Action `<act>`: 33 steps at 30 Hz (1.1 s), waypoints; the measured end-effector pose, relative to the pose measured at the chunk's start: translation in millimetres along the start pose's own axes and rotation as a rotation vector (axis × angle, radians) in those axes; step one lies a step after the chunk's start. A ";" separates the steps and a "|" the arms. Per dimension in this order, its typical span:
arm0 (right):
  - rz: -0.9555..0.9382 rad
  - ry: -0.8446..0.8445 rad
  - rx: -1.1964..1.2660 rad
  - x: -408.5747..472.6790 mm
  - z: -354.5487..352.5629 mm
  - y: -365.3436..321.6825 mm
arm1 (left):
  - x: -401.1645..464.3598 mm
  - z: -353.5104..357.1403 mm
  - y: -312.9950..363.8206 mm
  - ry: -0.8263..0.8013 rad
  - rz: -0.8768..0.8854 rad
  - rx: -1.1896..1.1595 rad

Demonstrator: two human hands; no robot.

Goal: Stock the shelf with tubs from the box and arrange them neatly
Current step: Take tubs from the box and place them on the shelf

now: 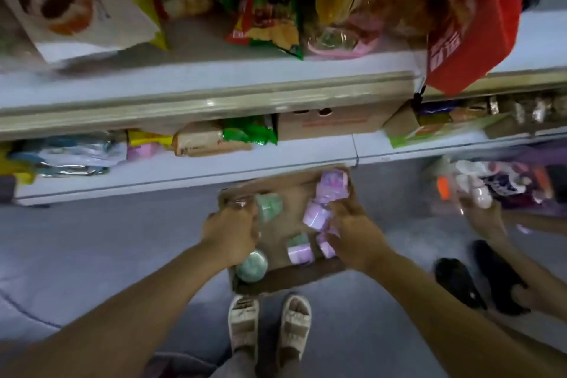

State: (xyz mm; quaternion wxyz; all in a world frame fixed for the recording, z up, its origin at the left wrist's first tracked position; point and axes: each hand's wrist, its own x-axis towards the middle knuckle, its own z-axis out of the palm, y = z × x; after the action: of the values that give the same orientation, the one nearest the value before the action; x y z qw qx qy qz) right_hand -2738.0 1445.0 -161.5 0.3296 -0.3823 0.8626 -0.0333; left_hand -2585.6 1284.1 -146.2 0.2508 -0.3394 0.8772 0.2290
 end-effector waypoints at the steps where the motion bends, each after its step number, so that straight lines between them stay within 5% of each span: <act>1: 0.015 -0.022 0.016 7.2 17.5 9.1 | 7.4 20.1 -4.4 -0.032 -0.020 -0.007; 8: 0.106 -0.135 0.030 55.5 143.7 68.8 | 62.1 163.9 -47.5 -0.188 -0.158 -0.076; 19: 0.324 -0.228 0.220 138.8 309.5 140.9 | 168.9 333.2 -88.9 -0.191 -0.156 -0.063; 33: 0.256 0.051 0.212 193.8 412.0 169.1 | 236.3 426.1 -131.1 -0.218 -0.159 0.033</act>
State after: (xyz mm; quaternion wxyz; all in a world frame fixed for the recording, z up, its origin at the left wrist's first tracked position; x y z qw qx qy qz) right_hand -2696.1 1512.3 -640.7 0.3475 -0.2311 0.9041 -0.0915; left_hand -2523.4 1327.1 -645.1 0.3678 -0.3768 0.8186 0.2294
